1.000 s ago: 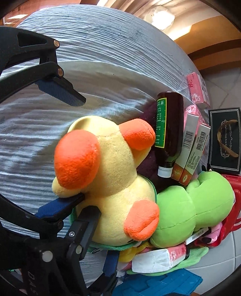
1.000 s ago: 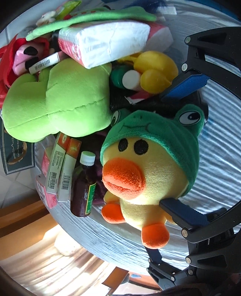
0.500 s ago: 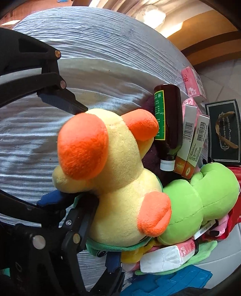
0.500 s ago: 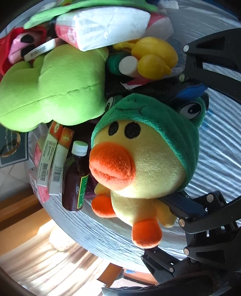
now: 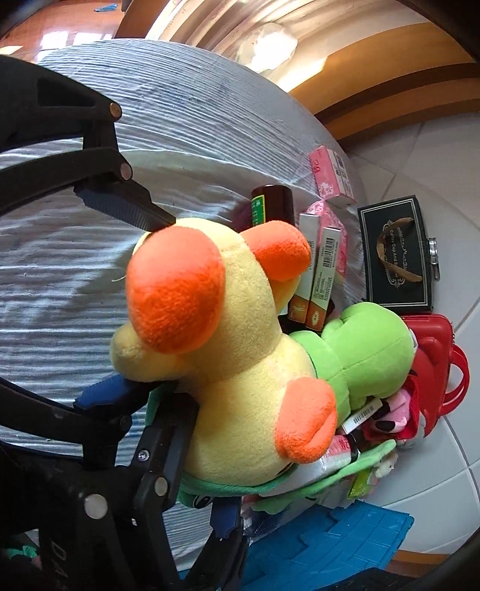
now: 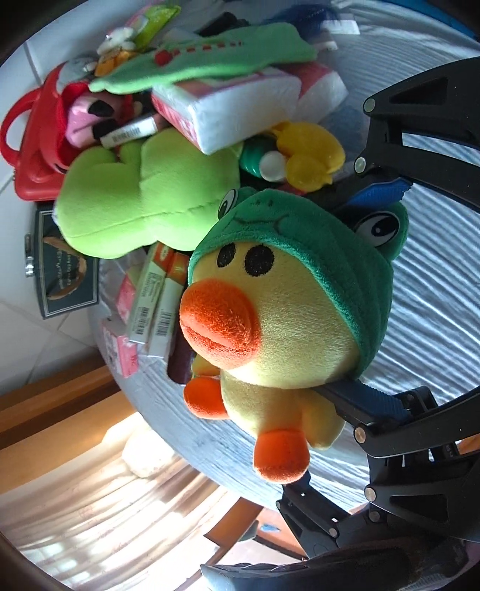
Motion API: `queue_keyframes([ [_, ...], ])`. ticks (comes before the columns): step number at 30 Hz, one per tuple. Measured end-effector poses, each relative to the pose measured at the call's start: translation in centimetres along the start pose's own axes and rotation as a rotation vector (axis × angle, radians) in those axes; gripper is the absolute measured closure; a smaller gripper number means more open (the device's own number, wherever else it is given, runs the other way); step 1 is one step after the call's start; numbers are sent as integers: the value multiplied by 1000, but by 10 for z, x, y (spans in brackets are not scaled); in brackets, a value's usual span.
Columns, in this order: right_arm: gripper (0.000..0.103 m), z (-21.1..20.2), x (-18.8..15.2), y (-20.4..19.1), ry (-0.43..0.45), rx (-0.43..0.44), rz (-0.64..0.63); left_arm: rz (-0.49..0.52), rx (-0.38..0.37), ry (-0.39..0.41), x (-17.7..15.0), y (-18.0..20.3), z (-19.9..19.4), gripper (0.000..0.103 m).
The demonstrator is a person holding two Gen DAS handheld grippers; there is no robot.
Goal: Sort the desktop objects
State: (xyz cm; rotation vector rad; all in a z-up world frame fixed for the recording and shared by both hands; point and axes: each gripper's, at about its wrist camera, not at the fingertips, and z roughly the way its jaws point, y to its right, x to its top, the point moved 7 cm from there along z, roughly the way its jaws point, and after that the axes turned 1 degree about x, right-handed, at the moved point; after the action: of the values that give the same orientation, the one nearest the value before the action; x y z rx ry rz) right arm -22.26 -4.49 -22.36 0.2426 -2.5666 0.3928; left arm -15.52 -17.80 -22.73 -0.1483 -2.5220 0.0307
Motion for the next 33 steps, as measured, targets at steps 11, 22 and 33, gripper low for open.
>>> queue_keyframes([
  [11,25,-80,14,15,153,-39,-5,84,-1,162,40,41,-61,31],
  [22,96,-122,3,63,183,-69,95,100,-44,187,53,78,-79,31],
  [33,15,-69,-73,81,-28,-52,196,123,-66,-82,-44,60,-20,26],
])
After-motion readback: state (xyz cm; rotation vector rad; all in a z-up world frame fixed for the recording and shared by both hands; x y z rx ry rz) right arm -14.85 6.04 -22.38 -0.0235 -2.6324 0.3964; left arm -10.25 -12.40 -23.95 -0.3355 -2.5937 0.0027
